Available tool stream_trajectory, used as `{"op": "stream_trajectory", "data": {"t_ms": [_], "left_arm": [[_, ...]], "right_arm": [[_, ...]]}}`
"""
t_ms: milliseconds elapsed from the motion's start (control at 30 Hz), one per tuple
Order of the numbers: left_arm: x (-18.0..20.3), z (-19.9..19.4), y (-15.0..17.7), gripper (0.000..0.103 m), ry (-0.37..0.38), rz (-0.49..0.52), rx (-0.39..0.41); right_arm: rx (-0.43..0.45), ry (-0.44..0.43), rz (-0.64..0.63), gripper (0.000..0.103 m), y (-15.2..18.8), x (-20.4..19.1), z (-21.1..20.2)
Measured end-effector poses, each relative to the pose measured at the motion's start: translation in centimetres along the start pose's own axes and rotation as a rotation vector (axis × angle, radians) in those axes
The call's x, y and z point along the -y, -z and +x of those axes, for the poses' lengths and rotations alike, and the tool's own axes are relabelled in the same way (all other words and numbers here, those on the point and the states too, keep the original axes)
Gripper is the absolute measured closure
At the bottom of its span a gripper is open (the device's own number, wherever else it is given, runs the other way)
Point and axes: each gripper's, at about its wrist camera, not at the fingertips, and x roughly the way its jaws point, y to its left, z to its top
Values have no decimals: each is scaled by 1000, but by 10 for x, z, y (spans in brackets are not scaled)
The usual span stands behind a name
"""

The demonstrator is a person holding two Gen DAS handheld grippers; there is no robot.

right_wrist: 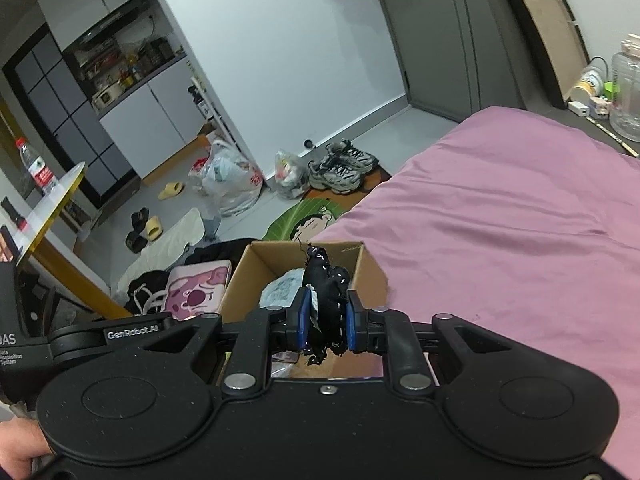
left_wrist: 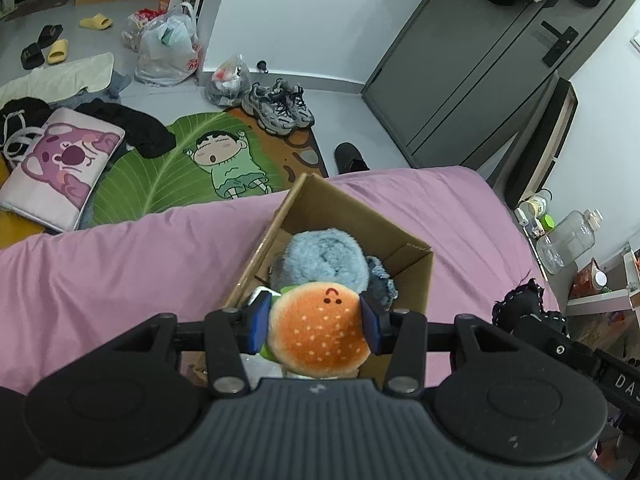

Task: Organize soft objects
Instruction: 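Carry the burger and heart plush over the box with both grippers, then lower both plushes into the box and open both grippers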

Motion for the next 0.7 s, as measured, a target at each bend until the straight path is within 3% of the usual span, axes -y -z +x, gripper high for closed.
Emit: {"op": "stream_trajectory", "data": {"t_ms": [267,467,700], "left_arm": [[-6,11,1,58,8,-12,-25],[-4,21,1,57,17,-11,-46],[4,31,1,57,19,2,-61]], "right_arm": [[-68,-15,-49,80,7,-21,22],[-88,11,-36,61,7,-17,23],[-80,32,-12,53,4,-9,20]]}}
